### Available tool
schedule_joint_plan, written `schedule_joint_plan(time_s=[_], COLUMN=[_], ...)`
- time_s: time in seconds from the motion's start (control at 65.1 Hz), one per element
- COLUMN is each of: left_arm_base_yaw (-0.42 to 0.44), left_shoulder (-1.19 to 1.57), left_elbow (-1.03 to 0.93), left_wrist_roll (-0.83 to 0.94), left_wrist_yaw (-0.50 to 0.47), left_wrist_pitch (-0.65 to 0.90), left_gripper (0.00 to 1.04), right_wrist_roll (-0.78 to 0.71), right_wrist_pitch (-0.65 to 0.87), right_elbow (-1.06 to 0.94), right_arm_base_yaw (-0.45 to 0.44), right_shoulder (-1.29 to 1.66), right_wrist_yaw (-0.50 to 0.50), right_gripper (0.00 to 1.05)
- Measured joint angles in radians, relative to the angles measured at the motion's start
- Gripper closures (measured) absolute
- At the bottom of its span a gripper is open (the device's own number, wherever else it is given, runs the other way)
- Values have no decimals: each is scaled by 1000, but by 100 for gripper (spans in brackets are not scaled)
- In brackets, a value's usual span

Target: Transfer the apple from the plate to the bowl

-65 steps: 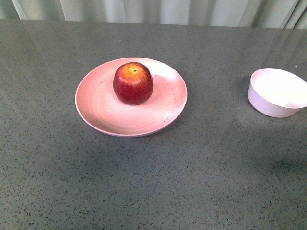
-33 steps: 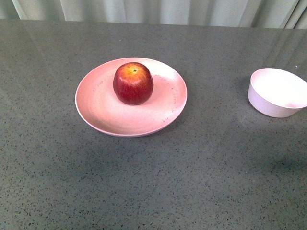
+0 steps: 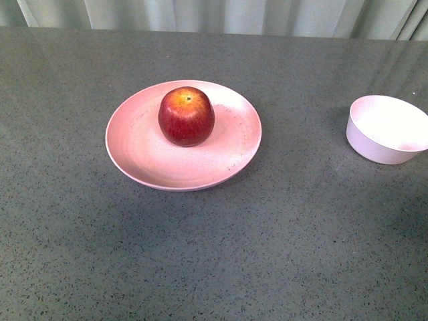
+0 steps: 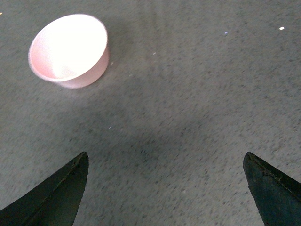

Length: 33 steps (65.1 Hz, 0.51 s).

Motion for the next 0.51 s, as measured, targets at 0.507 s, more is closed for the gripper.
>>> schedule_joint_plan(time_s=[0.507], left_arm_base_yaw=[0], left_shoulder=[0], left_elbow=[0], left_wrist_roll=[0], left_wrist_yaw=[0], left_wrist_pitch=[0], left_gripper=[9], right_wrist_roll=[-191], right_wrist_pitch=[383], right_elbow=[334], right_arm_base_yaw=[4], right_shoulder=[817], right_wrist_yaw=[-175], right_gripper=[9])
